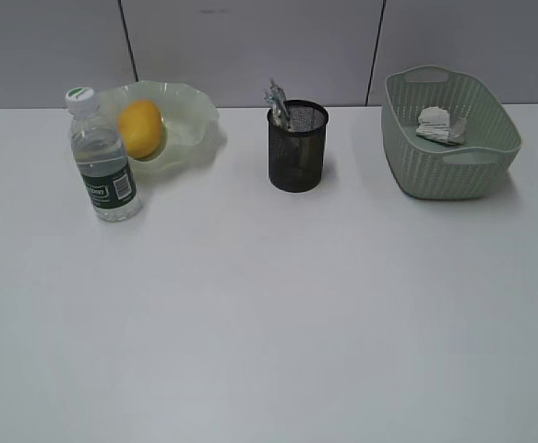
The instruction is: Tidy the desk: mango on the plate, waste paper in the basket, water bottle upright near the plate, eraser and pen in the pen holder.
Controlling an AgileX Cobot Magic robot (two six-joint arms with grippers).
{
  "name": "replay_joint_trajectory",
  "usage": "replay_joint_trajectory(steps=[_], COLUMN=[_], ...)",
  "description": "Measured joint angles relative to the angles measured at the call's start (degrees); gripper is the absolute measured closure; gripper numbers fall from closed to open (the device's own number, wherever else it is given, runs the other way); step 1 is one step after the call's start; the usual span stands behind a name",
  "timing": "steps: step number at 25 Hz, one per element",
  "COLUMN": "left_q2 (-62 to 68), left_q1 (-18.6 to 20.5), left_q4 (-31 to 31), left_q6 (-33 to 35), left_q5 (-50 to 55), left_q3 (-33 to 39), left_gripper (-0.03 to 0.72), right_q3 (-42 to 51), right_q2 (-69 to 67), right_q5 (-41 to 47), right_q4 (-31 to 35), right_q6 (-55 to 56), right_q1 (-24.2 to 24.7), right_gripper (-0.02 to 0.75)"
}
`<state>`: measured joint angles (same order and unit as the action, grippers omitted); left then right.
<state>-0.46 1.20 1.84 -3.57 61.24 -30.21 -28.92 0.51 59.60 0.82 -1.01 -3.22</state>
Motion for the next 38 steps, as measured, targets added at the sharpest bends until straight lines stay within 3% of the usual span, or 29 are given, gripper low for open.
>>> replay_joint_trajectory(steps=[38], left_q2=[0.0], left_q1=[-1.8], left_q4=[-0.2], left_q6=[0.0], left_q5=[0.0], left_q3=[0.0], left_gripper=[0.265], right_q3=[0.0], right_q2=[0.0], right_q5=[0.0], right_q4=[0.0], right_q6=[0.0], right_q1=[0.0], right_gripper=[0.236])
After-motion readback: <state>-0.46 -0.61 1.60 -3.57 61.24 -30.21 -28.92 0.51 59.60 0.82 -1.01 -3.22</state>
